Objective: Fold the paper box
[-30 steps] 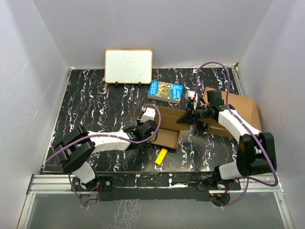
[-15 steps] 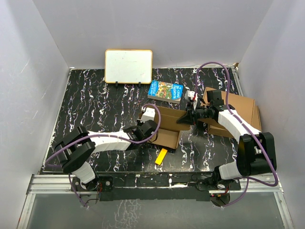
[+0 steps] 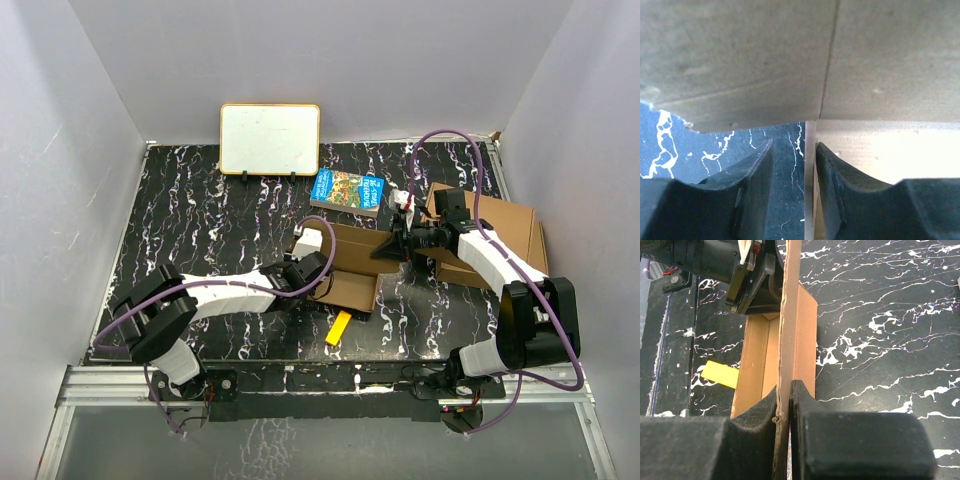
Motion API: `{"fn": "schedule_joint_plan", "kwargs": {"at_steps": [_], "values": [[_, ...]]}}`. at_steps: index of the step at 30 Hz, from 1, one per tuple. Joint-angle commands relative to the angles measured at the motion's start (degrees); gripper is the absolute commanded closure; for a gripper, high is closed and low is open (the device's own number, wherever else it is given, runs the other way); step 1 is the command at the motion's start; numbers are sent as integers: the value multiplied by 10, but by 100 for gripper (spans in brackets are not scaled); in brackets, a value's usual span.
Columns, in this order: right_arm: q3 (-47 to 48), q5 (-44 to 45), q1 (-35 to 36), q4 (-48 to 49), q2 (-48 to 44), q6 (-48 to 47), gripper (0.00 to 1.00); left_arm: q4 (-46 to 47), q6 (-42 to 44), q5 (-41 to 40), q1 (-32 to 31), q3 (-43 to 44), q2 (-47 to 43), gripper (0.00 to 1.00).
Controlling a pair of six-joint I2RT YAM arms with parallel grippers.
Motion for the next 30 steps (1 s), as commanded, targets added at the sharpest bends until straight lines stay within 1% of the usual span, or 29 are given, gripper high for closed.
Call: {"fn": "schedule_joint_plan", "kwargs": {"at_steps": [1, 5, 8, 10, 12, 15, 16, 19, 23, 27, 30], "values": [[2, -19, -3, 22, -1, -15, 92, -49, -34, -11, 0, 20, 2, 66], [2, -18, -2, 22, 0, -15, 92, -58, -34, -14, 0, 25, 4, 73], [2, -17, -2, 23, 0, -15, 92, -57, -33, -10, 0, 26, 4, 82], [3, -17, -3, 22, 0, -15, 92, -55, -34, -10, 0, 24, 4, 85], [2, -18, -2, 23, 0, -15, 92, -51, -32, -11, 0, 23, 4, 87], [3, -19, -3, 23, 1, -15, 92, -40, -22, -7, -1, 20, -3, 86], [3, -19, -2, 22, 2, -15, 92, -36, -18, -4, -1, 19, -7, 85], [4, -19, -3, 21, 4, -14, 92, -30, -12, 7, -1, 17, -30, 71], [6, -19, -2, 21, 4, -12, 92, -24, -15, 26, -1, 1, -85, 55], [8, -18, -2, 20, 3, -11, 92, -12, -16, 69, -1, -29, -169, 45], [9, -18, -2, 20, 2, -8, 92, 11, -13, 121, -1, -67, -235, 39]]}}
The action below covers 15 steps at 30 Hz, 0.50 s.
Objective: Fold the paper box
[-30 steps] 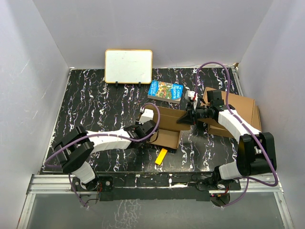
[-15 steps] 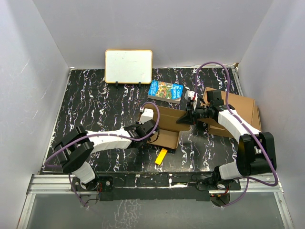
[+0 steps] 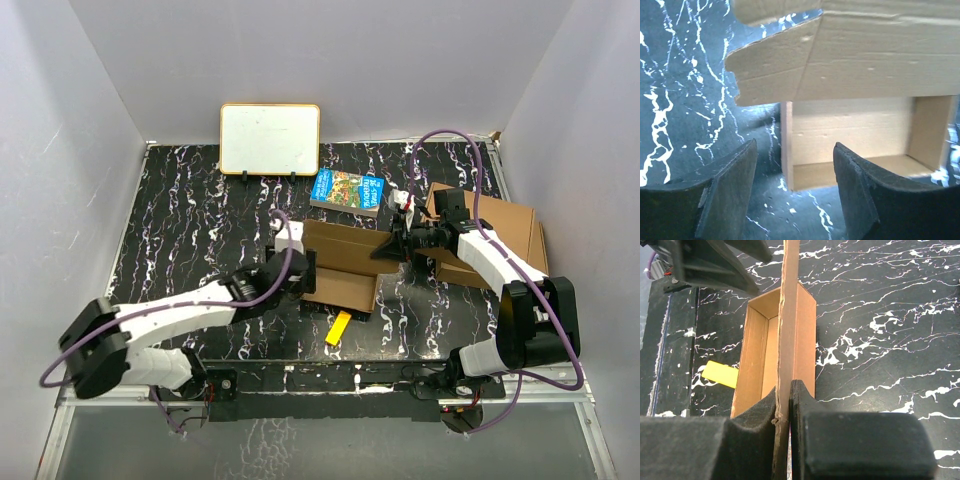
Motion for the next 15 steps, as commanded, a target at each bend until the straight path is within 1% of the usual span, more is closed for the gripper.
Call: {"fn": "schedule_joint_plan", "kwargs": {"at_steps": [1, 2, 5, 6, 8, 9, 11, 15], "values": [[9, -18, -3, 20, 1, -7, 92, 43, 7, 86, 1, -53, -110, 36], [10, -18, -3, 22, 0, -5, 92, 68, 8, 112, 1, -75, -140, 31], [13, -19, -4, 25, -1, 5, 92, 171, -8, 181, 3, -162, -229, 6], [13, -19, -4, 28, -1, 11, 92, 207, -18, 202, 4, -190, -254, 3], [14, -20, -7, 33, -1, 22, 92, 260, -41, 244, 5, -231, -293, 3], [14, -20, -8, 35, -1, 26, 92, 260, -52, 257, 5, -238, -302, 3], [13, -19, -9, 41, -3, 33, 92, 230, -70, 279, 5, -220, -299, 6], [11, -16, -10, 52, 1, 47, 92, 147, -92, 322, -3, -142, -215, 16]]}}
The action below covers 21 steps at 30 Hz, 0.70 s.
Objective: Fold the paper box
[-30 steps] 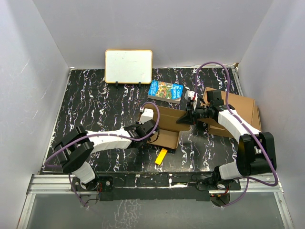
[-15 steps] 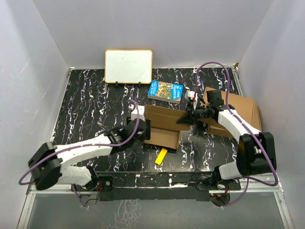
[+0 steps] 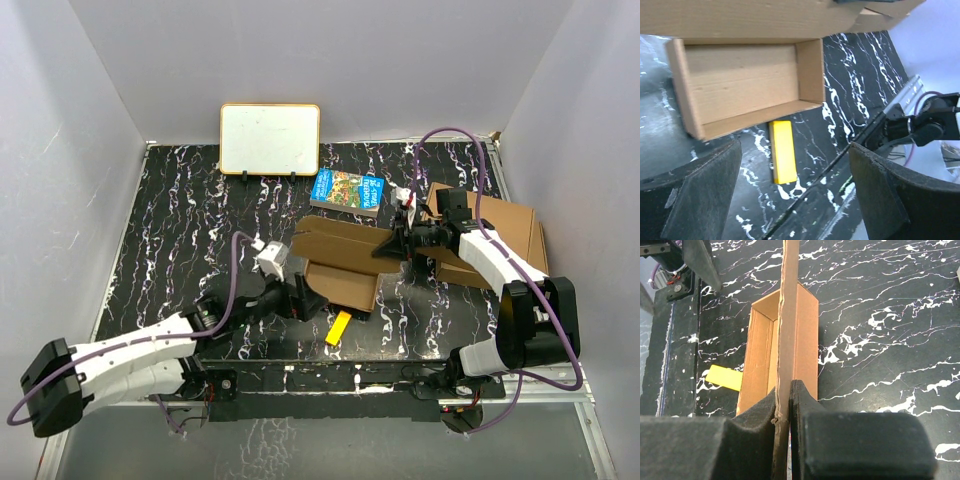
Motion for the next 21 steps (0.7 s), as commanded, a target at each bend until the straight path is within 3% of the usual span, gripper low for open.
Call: {"fn": "schedule_joint_plan", "kwargs": {"at_steps": [1, 9, 15, 21], "values": [[12, -14, -3, 44, 2, 15, 92, -60, -31, 71, -19, 96, 81, 17], [13, -7, -9, 48, 7, 22, 92, -270, 35, -96, -145, 286, 273, 18], [13, -3, -10, 47, 9, 23, 92, -386, 24, -165, -171, 375, 400, 19], [13, -2, -11, 47, 10, 23, 92, -414, 6, -168, -173, 406, 473, 19]]}}
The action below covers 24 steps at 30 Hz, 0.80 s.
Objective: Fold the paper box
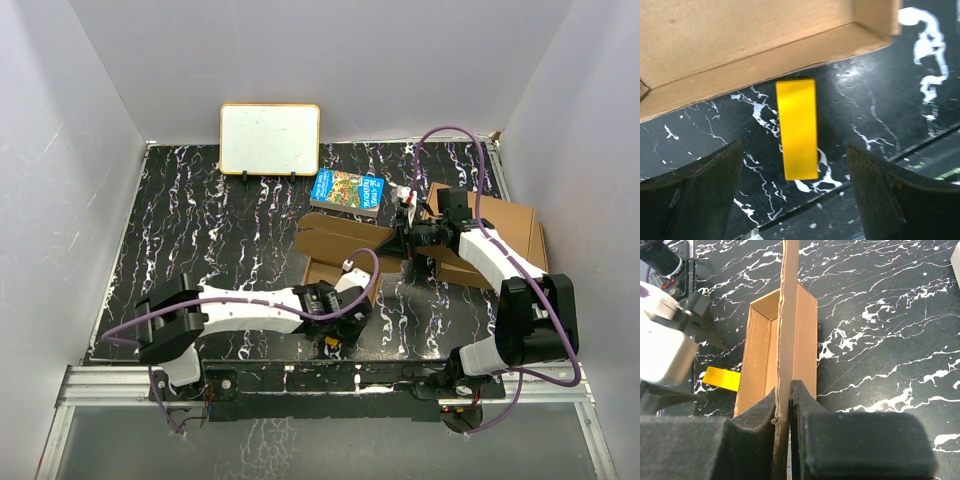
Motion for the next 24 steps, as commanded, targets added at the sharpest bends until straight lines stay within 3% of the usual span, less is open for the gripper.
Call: {"fn": "schedule_joint_plan", "kwargs": {"at_steps": [1, 7, 14, 18, 24], "values": [[13, -14, -3, 31, -1, -5, 92, -73, -15, -34, -2, 38, 31, 20], [13, -14, -4, 32, 0, -5, 92, -57, -20, -18, -2, 45, 59, 27], [12, -14, -4, 31, 0, -4, 92, -42, -23, 5, -2, 40, 80, 62], [13, -14, -5, 31, -1, -5, 92, -36, -26, 9, -2, 34, 83, 64], [12, -15, -5, 31, -3, -5, 92, -13, -8, 31, -1, 25, 49, 85]]}}
